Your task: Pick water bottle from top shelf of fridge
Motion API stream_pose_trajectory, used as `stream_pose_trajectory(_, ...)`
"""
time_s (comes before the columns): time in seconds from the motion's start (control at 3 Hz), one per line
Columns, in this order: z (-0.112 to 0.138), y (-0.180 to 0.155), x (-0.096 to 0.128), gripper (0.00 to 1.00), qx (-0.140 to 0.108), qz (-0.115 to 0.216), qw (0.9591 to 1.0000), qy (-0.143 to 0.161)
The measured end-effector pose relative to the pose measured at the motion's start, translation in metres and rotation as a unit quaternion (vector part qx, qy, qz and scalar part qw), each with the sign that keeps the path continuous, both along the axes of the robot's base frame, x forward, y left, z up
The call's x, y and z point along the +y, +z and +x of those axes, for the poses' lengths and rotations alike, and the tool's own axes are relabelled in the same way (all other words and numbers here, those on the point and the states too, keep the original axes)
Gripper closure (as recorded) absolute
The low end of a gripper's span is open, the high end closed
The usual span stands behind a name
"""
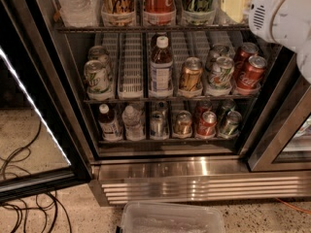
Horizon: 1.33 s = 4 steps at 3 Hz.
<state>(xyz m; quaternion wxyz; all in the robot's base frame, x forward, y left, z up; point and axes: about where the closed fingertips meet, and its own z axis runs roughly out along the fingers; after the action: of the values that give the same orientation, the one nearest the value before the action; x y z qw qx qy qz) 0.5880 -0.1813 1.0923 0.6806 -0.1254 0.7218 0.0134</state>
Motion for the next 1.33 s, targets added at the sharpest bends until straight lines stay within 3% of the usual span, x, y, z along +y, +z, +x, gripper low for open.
stream_pose_trajectory(0.33, 0.003, 0.004, -0.029, 0.44, -0.001, -0.002, 0.9997, -0.026)
stream_pose_trajectory(0.67, 0.011, 0.008, -0.043, 0.45, -0.004, -0.004, 0.9991, -0.041)
stream_pose_trajectory(1.33, 0.03, 0.008, -0.022, 0.46, -0.007, -0.006, 0.9994, -0.034)
